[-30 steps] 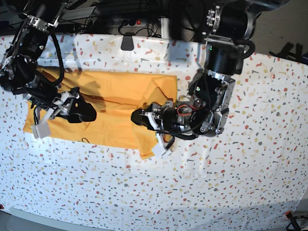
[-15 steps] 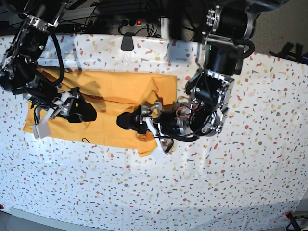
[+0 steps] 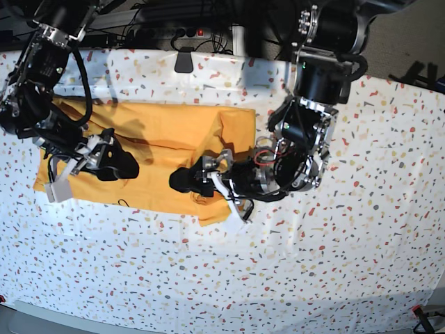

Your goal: Fold the T-shirt properly

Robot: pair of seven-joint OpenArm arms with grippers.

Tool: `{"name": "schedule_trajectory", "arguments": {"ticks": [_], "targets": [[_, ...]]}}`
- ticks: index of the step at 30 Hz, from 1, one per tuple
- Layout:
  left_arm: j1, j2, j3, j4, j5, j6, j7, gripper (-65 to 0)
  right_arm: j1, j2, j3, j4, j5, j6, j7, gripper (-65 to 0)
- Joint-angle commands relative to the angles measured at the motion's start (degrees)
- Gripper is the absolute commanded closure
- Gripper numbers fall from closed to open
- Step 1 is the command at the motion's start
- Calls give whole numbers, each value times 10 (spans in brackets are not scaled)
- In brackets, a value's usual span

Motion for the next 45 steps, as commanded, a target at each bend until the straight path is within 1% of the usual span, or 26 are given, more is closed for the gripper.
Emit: {"name": "schedule_trajectory", "arguments": {"ticks": [1, 4, 5, 9, 10, 11, 14, 19, 21, 23, 26, 29, 31, 34, 36, 38, 41, 45], "targets": [[-9, 6, 9, 11, -25, -7, -6, -400, 11, 8, 2, 11, 16, 1, 14, -344], [-3, 6, 45, 11, -33, -7, -19, -400, 21, 8, 2, 11, 18, 1, 33, -344], [-3, 6, 59, 11, -33, -7, -21, -400, 28, 8, 2, 11, 32, 1, 36, -344], [-5, 6, 111, 11, -33, -7, -44, -400, 64, 8, 2, 11, 152, 1, 35, -344], [-5, 6, 121, 11, -33, -7, -50, -400, 75, 8, 2, 11, 172, 1, 33, -344], [-5, 6, 131, 11, -33, -7, -53, -400, 88, 7, 2, 11, 181, 1, 24, -344], [-5, 6, 151, 11, -33, -7, -61, -400, 121, 7, 2, 11, 181, 1, 2, -344], [-5, 6, 162, 11, -33, -7, -63, -400, 138, 8, 2, 11, 171, 1, 0, -344], [-7, 6, 162, 11, -22, -7, -63, -400, 137, 8, 2, 11, 137, 1, 0, -345], [-9, 6, 161, 12, -3, -7, -62, -400, 138, 8, 6, 11, 88, 1, 0, -345], [-12, 6, 161, 12, 2, -7, -61, -400, 138, 13, 35, 10, 21, 1, 8, -345], [-14, 6, 161, 12, 1, -7, -58, -400, 137, 42, 83, -3, -34, 1, 17, -345], [-14, 6, 161, 12, 1, -7, -54, -400, 132, 76, 108, -25, -73, 1, 40, -345], [-14, 6, 161, 12, 1, -7, -46, -400, 116, 135, 126, -83, -123, 1, 76, -345], [-14, 6, 161, 12, 1, -7, -46, -400, 109, 170, 127, -136, -142, 1, 86, -346], [-14, 6, 161, 12, 1, -7, -46, -400, 109, 195, 127, -196, -141, 1, 87, -345], [-14, 6, 161, 12, 1, -7, -46, -400, 112, 218, 127, -294, -141, 1, 101, -345], [-14, 6, 161, 12, 2, -7, -46, -400, 119, 234, 127, -426, -142, 1, 139, -345]]}}
